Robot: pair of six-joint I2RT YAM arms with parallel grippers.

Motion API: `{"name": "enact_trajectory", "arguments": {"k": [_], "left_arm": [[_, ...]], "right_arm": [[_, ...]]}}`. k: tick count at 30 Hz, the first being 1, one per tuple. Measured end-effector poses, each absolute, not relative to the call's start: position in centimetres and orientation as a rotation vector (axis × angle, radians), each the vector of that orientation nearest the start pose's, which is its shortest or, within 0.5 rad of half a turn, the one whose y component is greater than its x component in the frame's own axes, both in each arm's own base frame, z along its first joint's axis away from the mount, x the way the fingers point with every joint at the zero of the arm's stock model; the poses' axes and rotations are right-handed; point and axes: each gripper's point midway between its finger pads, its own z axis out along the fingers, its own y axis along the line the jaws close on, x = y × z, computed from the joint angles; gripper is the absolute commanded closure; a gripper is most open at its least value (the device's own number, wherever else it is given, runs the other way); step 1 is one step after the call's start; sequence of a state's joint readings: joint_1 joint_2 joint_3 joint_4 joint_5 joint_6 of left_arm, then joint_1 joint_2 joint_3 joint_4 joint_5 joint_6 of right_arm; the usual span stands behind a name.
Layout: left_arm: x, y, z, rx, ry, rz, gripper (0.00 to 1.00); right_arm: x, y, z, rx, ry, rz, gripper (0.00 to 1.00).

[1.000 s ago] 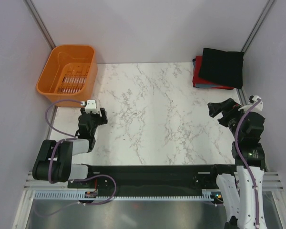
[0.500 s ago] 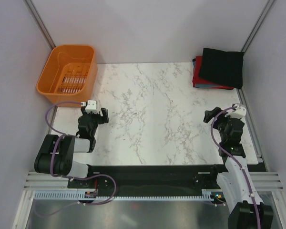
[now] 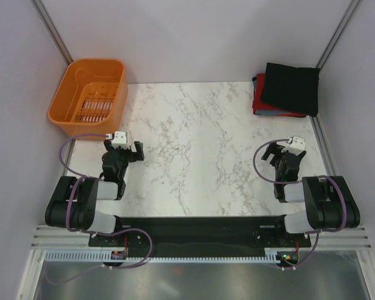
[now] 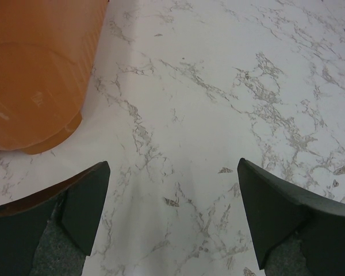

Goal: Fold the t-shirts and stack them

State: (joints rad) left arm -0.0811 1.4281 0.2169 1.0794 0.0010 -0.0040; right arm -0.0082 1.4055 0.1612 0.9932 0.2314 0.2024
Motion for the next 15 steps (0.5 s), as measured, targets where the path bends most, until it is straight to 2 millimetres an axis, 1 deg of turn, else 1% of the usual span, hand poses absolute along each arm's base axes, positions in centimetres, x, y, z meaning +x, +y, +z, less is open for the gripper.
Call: {"name": "enact_trajectory", "arguments": {"k": [1, 2, 4, 5, 11, 15], "left_arm": [[36.6, -3.0, 9.3, 0.067, 1.701, -0.065, 0.00], [36.5, -3.0, 9.2, 0.066, 1.702, -0.064, 0.00], [36.5, -3.0, 9.2, 0.067, 1.702, -0.064, 0.00], [36.5, -3.0, 9.2, 0.067, 1.702, -0.064, 0.00], [36.4, -3.2, 9.1, 0.070, 1.705, -0.066, 0.00], [36.4, -3.2, 9.1, 0.071, 1.705, -0.066, 0.00]], "right_arm": [[34.5, -3.2, 6.1, 0.324, 1.773, -0.082, 0.02], [35.1, -2.3, 6.2, 0.277, 1.759, -0.076, 0.02], [35.2, -1.0, 5.6, 0.210, 1.777, -0.068, 0.02], [35.2, -0.7, 5.4, 0.189, 1.784, -0.070, 0.02], [36.7, -0.3, 7.4, 0.136, 1.726, -0.074, 0.02], [36.8, -0.1, 7.5, 0.110, 1.726, -0.071, 0.02]]}}
